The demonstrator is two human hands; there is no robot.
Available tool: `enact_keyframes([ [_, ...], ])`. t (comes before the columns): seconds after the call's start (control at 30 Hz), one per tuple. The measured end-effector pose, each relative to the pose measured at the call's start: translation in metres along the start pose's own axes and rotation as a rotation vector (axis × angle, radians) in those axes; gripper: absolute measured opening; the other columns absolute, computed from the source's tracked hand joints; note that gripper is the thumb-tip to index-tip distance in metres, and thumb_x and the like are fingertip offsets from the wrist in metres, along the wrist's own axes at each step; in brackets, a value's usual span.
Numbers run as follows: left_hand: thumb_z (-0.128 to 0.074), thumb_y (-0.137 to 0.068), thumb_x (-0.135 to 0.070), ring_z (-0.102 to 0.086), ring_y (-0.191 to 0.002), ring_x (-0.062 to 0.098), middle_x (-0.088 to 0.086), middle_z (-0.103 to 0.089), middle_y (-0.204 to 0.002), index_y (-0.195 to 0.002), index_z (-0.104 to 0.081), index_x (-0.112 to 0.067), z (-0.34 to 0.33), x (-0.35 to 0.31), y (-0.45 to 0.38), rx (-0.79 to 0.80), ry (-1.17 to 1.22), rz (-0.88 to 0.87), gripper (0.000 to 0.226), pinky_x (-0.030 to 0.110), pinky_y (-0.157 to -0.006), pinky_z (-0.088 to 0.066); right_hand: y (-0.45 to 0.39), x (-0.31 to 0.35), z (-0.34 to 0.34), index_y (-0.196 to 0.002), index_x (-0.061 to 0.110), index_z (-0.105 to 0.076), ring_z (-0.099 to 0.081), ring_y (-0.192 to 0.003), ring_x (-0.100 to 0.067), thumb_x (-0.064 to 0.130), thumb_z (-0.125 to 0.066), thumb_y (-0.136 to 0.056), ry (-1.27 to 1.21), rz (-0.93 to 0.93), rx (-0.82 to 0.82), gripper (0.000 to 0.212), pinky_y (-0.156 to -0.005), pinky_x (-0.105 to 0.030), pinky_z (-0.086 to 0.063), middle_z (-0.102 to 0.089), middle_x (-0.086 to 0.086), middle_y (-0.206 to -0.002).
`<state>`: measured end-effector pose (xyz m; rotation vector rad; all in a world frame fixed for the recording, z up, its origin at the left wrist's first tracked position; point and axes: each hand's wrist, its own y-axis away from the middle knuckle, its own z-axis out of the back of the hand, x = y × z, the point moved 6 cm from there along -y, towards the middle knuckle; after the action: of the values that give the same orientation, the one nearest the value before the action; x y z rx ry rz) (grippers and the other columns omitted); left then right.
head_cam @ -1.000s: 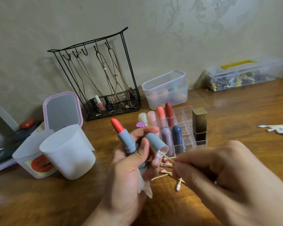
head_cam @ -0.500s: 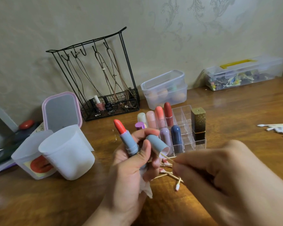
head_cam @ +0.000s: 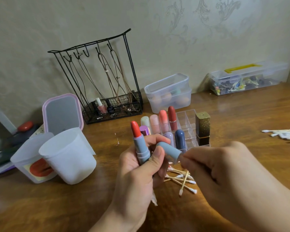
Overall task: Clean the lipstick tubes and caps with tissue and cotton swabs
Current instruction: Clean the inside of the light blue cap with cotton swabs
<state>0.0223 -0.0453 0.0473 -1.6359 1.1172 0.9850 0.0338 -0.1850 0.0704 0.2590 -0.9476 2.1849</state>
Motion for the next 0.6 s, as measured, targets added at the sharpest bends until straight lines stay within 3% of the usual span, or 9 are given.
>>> enact_keyframes([
  [0.1, -0.061, -0.076, -0.018, -0.057, -0.059, 0.006, 0.002, -0.07, -0.077, -0.081, -0.074, -0.015, -0.0002, 0.0004, 0.0001, 0.004, -0.033, -0.011, 0.014, 0.013, -0.05, -0.044, 0.0022, 0.0031, -0.0047, -0.063, 0.027, -0.054, -0.035, -0.037, -0.007, 0.038, -0.058, -0.086, -0.005, 0.042, 0.024, 0.026, -0.033, -0.014, -0.027, -0.033, 0.013, -0.044],
  [0.23, -0.066, -0.077, -0.017, -0.058, -0.058, 0.006, 0.001, -0.067, -0.072, -0.081, -0.075, -0.017, 0.0005, 0.0014, 0.0004, -0.002, -0.04, 0.011, 0.01, 0.013, -0.049, -0.044, -0.0004, -0.0016, -0.001, -0.065, 0.028, -0.066, -0.045, -0.042, -0.006, 0.036, -0.058, -0.084, -0.001, -0.019, -0.006, 0.022, -0.034, -0.009, -0.025, -0.037, 0.016, -0.042],
  [0.37, -0.068, -0.075, -0.017, -0.068, -0.078, 0.01, 0.002, -0.074, -0.094, -0.079, -0.076, -0.018, 0.001, 0.0017, -0.0006, -0.02, -0.03, 0.01, 0.009, 0.017, -0.061, -0.051, 0.0, 0.0012, -0.0052, -0.059, 0.028, -0.052, -0.039, -0.04, -0.002, 0.035, -0.059, -0.084, -0.017, 0.04, 0.032, 0.028, -0.036, -0.006, -0.023, -0.03, 0.018, -0.043],
  [0.47, -0.07, -0.077, -0.013, -0.066, -0.071, 0.008, 0.001, -0.074, -0.087, -0.08, -0.077, -0.018, 0.0011, 0.0025, -0.0011, -0.043, -0.005, 0.042, 0.009, 0.014, -0.055, -0.049, -0.0007, -0.0038, -0.0007, -0.065, 0.025, -0.067, -0.045, -0.042, -0.006, 0.033, -0.059, -0.084, -0.048, 0.007, -0.018, 0.022, -0.035, -0.007, -0.023, -0.037, 0.016, -0.042],
  [0.6, -0.063, -0.071, -0.016, -0.061, -0.059, 0.009, 0.006, -0.069, -0.073, -0.075, -0.077, -0.017, 0.0018, 0.0037, 0.0003, -0.083, 0.067, 0.112, 0.014, 0.016, -0.048, -0.049, 0.0006, 0.0015, -0.0075, -0.062, 0.026, -0.051, -0.037, -0.041, -0.012, 0.038, -0.054, -0.088, 0.054, 0.073, 0.065, 0.029, -0.035, -0.017, -0.027, -0.036, 0.013, -0.046],
])
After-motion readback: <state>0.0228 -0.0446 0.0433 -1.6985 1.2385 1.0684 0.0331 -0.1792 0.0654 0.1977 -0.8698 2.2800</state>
